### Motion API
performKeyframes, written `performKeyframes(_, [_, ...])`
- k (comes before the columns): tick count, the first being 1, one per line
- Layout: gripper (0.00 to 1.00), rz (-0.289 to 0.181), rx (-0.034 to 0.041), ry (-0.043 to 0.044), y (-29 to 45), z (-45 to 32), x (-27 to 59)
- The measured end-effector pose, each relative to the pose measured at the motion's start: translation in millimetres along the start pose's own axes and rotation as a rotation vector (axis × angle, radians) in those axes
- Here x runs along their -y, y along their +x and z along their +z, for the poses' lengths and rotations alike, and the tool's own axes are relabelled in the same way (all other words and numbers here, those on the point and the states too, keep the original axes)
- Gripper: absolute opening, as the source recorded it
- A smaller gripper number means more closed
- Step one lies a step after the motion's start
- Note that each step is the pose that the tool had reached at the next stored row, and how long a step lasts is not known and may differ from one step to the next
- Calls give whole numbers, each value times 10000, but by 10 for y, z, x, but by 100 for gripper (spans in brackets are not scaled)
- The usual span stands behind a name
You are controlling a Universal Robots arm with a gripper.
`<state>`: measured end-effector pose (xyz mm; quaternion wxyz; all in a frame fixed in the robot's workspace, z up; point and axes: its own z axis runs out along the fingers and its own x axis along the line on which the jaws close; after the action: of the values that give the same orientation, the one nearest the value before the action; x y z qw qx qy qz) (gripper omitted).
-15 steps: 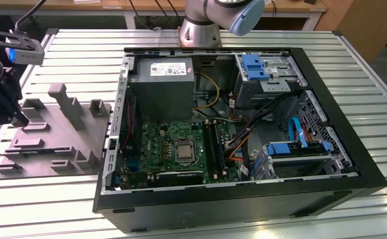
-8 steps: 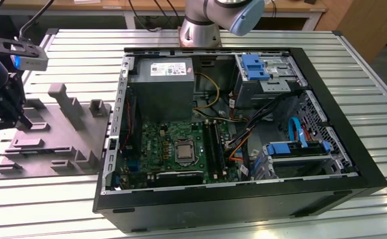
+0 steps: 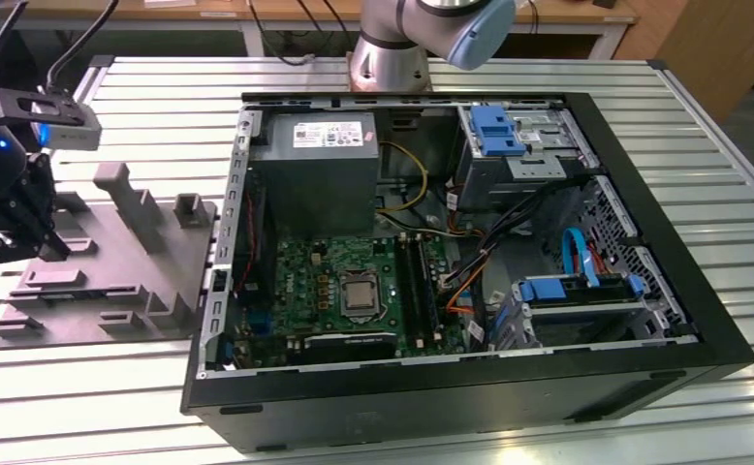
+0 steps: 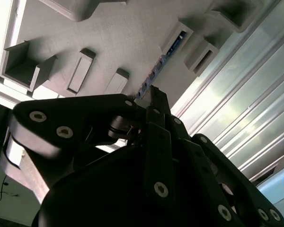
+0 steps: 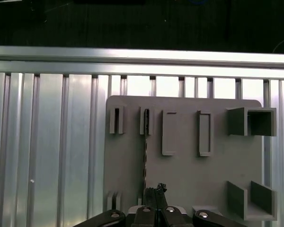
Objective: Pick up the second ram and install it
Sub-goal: 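Pick up the second ram and move it above second insertion slot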
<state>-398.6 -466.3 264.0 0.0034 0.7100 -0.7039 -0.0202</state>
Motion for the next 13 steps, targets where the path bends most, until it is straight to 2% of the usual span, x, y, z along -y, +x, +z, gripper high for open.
performKeyframes(8, [10, 0, 0, 0, -2, 145, -2])
performKeyframes(13, [10, 0, -1, 0, -4, 215, -39])
